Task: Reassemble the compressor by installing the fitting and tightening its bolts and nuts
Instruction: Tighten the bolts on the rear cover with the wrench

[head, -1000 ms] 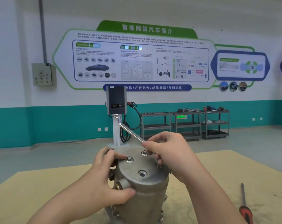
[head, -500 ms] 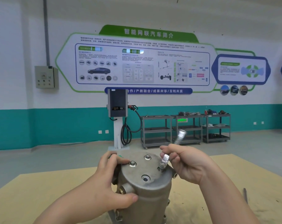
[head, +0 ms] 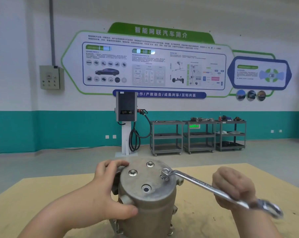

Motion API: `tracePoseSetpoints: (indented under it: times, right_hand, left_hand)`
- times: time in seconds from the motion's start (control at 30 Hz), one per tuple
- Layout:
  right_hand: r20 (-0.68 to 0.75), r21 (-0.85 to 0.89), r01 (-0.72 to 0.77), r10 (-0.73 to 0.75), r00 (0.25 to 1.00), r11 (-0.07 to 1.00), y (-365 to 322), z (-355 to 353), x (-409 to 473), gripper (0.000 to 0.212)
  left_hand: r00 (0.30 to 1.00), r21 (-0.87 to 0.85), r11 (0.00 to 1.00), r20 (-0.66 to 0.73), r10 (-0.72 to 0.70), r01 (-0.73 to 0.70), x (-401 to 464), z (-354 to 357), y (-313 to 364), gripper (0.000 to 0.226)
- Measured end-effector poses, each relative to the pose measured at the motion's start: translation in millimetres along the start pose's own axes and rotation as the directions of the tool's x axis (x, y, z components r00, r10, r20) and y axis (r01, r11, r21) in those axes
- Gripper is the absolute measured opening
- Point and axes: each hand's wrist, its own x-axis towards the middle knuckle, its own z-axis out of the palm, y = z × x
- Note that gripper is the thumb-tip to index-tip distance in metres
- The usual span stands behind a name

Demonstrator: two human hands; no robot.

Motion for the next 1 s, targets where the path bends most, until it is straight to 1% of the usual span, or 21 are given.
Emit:
tracePoseSetpoints:
  times: [0.1,0.17,0.23,0.27,0.3,0.33,0.37,0.4,0.43,0.47,0.5,0.53,0.57,0.6,0.67,0.73,0.77,0.8,0.87,0.93,1.0]
  right_hand:
    - [0.083,-0.152,-0.187,0.201,0.976,0.971,-9.3,10.9,10.3,0.028]
    - [0.16,-0.252,-0.315,0.361,0.919,0.915,-14.7,26.3,18.8,0.033]
    - [0.206,-0.311,-0.448,0.52,0.829,0.838,-17.7,46.1,31.0,0.036]
    - [0.211,-0.341,-0.499,0.582,0.785,0.797,-17.5,58.2,38.2,0.037]
    - [0.172,-0.388,-0.528,0.622,0.764,0.756,-14.3,70.8,45.7,0.037]
    - [0.074,-0.465,-0.526,0.623,0.779,0.713,-8.1,84.0,53.4,0.034]
    - [-0.059,-0.59,-0.487,0.567,0.822,0.644,-0.2,97.1,60.2,0.031]
    - [-0.182,-0.738,-0.43,0.459,0.869,0.521,8.3,109.5,67.0,0.028]
    - [-0.254,-0.849,-0.377,0.339,0.906,0.369,16.3,120.8,72.7,0.027]
    - [-0.286,-0.907,-0.345,0.249,0.925,0.24,23.5,130.6,78.1,0.027]
    - [-0.308,-0.931,-0.336,0.19,0.932,0.139,30.3,137.3,83.0,0.026]
    - [-0.337,-0.937,-0.346,0.137,0.931,0.048,35.7,140.5,87.1,0.025]
    - [-0.379,-0.925,-0.377,0.071,0.923,-0.036,38.5,140.7,90.0,0.024]
    - [-0.421,-0.903,-0.42,-0.007,0.907,-0.093,38.2,138.1,91.6,0.025]
    - [-0.47,-0.868,-0.485,-0.136,0.872,-0.107,34.5,126.3,91.4,0.028]
    - [-0.496,-0.856,-0.51,-0.15,0.855,-0.079,31.2,114.6,88.9,0.029]
    - [-0.508,-0.855,-0.518,-0.14,0.85,-0.036,31.0,109.8,87.5,0.029]
    - [-0.522,-0.852,-0.523,-0.139,0.842,0.032,32.0,105.2,86.4,0.029]
    - [-0.534,-0.845,-0.514,-0.173,0.828,0.151,36.3,98.9,86.0,0.027]
    - [-0.525,-0.851,-0.493,-0.256,0.811,0.182,42.6,90.8,86.9,0.023]
    - [-0.548,-0.837,-0.506,-0.319,0.773,0.21,44.3,82.7,88.3,0.022]
  left_hand:
    - [1.0,-0.024,1.0,-0.012,0.008,-0.009,2.6,4.5,4.0,0.087]
    - [1.0,-0.007,1.0,-0.022,0.01,-0.01,3.7,7.5,4.7,0.086]
    - [0.999,-0.001,1.0,-0.03,0.014,-0.014,3.5,9.3,5.7,0.085]
    - [0.999,-0.014,1.0,-0.037,0.021,-0.021,3.7,9.3,5.8,0.084]
    - [0.999,-0.023,0.999,-0.039,0.025,-0.026,3.2,8.3,4.1,0.083]
    - [0.999,-0.021,0.999,-0.041,0.029,-0.03,4.0,7.0,3.1,0.082]
    - [0.998,0.0,0.999,-0.043,0.034,-0.035,5.6,6.4,2.1,0.079]
    - [0.998,0.033,0.999,-0.053,0.041,-0.039,8.9,7.5,0.3,0.074]
    - [0.996,0.071,0.997,-0.075,0.043,-0.038,11.2,8.6,-1.8,0.067]
    - [0.993,0.085,0.996,-0.115,0.039,-0.029,12.7,8.5,-4.0,0.059]
    - [0.989,0.052,0.998,-0.145,0.032,-0.025,13.3,6.8,-6.6,0.054]
    - [0.992,-0.019,0.999,-0.125,0.032,-0.034,12.0,4.5,-8.9,0.054]
    - [0.998,-0.085,0.996,-0.054,0.036,-0.04,8.4,1.9,-9.5,0.06]
    - [0.999,-0.129,0.991,0.023,0.038,-0.035,4.0,-1.3,-8.4,0.069]
    - [0.996,-0.157,0.987,0.085,0.036,-0.023,-3.9,-7.2,-10.0,0.079]
    - [0.996,-0.173,0.985,0.081,0.025,-0.01,-4.9,-7.0,-11.7,0.081]
    - [0.997,-0.182,0.983,0.073,0.029,-0.016,-5.0,-6.6,-12.8,0.081]
    - [0.997,-0.196,0.98,0.067,0.034,-0.021,-4.4,-6.0,-14.5,0.08]
    - [0.997,-0.233,0.972,0.061,0.039,-0.024,-3.7,-6.0,-17.0,0.076]
    - [0.997,-0.216,0.975,0.048,0.055,-0.043,-2.6,-5.0,-17.6,0.076]
    - [0.997,-0.191,0.98,0.033,0.068,-0.06,-1.1,-2.7,-17.2,0.08]
